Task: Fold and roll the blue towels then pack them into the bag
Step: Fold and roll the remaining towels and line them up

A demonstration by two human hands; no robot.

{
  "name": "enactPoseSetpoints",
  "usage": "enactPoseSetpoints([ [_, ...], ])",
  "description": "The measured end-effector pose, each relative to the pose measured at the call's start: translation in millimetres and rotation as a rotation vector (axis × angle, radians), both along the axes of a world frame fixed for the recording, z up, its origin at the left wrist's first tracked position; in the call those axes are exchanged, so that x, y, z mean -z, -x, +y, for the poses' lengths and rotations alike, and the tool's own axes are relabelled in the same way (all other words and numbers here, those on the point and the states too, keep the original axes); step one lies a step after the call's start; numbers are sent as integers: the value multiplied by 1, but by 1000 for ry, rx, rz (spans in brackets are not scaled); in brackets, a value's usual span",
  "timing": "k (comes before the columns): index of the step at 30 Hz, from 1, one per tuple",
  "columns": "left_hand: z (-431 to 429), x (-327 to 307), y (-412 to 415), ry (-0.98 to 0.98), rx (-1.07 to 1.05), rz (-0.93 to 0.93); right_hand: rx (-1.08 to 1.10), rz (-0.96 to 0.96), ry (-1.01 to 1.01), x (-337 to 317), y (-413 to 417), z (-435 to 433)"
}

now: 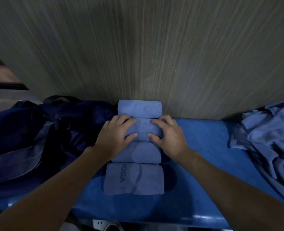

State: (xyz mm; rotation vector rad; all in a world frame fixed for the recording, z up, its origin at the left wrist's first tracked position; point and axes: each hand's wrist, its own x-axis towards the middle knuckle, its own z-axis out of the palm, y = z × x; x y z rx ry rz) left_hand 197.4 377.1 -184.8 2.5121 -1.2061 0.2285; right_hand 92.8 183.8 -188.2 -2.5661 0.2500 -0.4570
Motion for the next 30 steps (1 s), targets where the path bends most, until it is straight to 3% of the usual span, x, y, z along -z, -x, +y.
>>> enactPoseSetpoints([
  [7,-23,-37,18,65,-40,-142,38,-68,-88,-27,31,-19],
  [12,-103,-71,65,164,70,-105,211,-113,-61,-44,92,-75],
  [17,-203,-81,135,120,204,9,468,-122,2,-57,180,-147],
  [24,-312,-67,213,91,284,206,764,166,68,-49,272,-216],
  [30,-346,-46,227,86,239,423,674,342,165,-30,275,-229],
])
